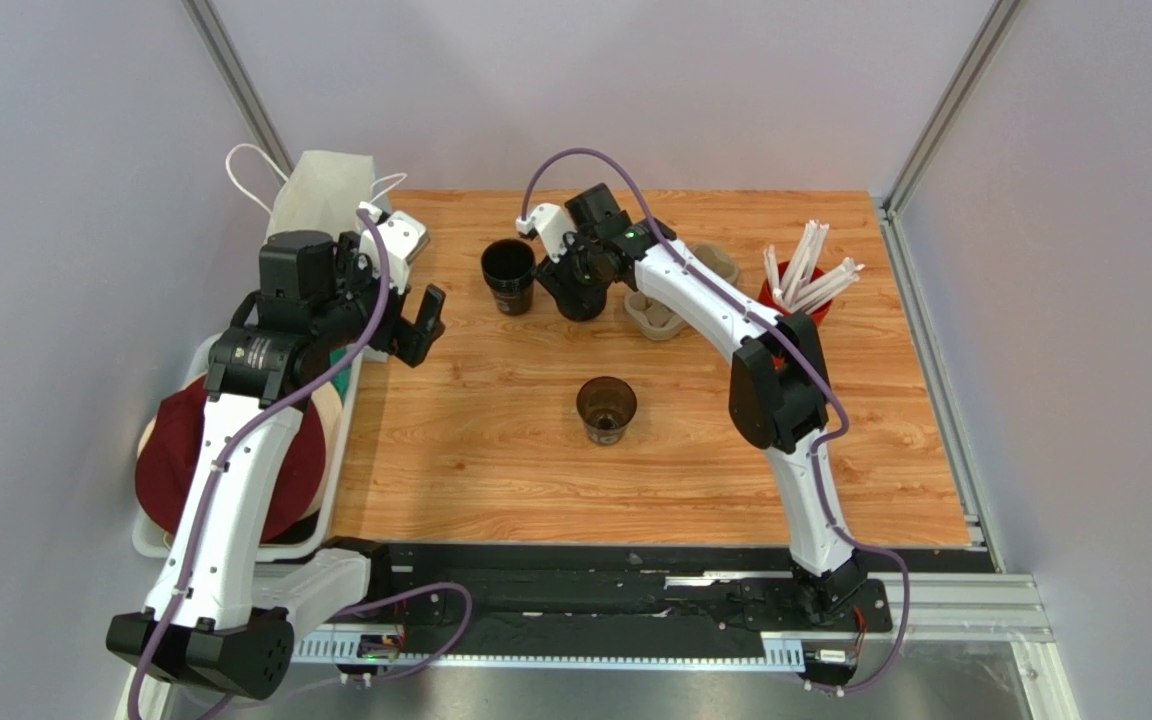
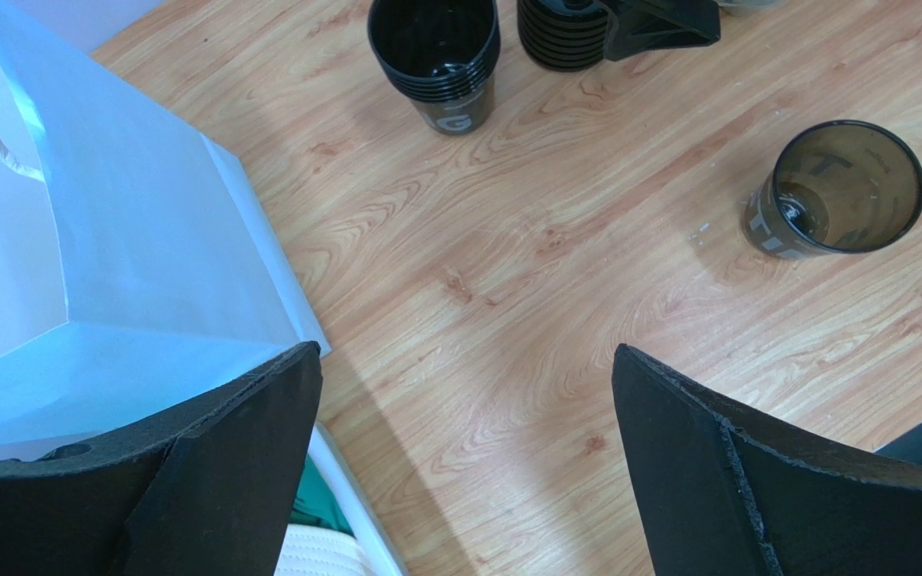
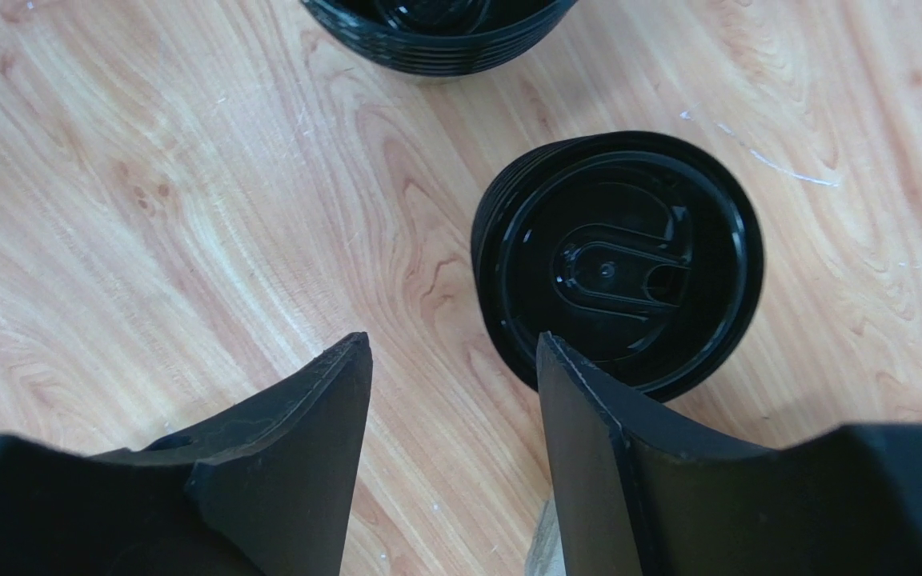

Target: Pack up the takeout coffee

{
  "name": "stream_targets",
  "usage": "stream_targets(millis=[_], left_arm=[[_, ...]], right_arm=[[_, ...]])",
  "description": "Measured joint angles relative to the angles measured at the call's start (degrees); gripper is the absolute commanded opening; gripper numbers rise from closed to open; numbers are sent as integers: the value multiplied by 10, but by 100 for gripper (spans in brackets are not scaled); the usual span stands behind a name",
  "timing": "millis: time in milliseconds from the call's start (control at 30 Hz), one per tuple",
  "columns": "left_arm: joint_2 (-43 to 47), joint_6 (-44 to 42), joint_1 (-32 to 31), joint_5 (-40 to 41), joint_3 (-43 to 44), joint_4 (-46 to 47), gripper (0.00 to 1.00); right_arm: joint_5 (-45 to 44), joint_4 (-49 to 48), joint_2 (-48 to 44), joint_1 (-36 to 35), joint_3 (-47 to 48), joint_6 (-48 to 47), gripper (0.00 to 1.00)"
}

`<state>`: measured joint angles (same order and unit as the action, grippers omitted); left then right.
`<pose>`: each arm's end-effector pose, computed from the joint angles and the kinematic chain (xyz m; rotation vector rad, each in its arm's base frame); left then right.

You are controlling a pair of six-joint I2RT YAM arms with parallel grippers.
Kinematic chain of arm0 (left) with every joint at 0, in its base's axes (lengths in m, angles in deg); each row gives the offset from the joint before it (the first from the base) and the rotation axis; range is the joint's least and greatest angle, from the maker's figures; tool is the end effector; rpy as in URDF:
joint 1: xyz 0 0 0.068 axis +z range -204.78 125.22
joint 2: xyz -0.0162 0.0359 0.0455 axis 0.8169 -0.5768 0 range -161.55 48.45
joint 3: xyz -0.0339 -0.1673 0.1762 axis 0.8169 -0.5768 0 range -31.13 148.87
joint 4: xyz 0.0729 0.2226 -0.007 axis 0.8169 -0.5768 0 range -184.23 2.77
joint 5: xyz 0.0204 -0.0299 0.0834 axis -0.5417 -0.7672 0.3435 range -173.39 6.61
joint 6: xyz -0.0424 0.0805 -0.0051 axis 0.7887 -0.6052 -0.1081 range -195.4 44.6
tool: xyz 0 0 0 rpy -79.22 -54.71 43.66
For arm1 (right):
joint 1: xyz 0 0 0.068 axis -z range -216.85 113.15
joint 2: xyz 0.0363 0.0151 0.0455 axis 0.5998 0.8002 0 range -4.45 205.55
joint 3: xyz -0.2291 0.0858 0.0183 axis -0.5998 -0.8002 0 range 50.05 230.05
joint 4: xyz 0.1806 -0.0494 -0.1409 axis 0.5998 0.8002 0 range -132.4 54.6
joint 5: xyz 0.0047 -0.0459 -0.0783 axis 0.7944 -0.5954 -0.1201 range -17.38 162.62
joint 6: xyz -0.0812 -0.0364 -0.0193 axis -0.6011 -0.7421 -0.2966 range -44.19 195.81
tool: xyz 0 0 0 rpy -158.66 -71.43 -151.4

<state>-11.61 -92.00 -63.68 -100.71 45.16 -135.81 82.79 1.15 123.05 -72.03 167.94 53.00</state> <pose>0.2148 -0.0582 0.3542 0.6378 2.0179 -0.2425 0.3829 0.2875 0.1999 -1.2784 2.1540 0.3113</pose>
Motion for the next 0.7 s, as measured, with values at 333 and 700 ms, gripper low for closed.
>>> stream_targets(millis=[333, 700], left_arm=[[3, 0, 6, -5, -6, 4, 99], [6, 2, 12, -15, -12, 9, 99]], right_arm=[[-23, -14, 14, 0, 7, -9, 56], [-30, -15, 40, 0, 8, -16, 42]])
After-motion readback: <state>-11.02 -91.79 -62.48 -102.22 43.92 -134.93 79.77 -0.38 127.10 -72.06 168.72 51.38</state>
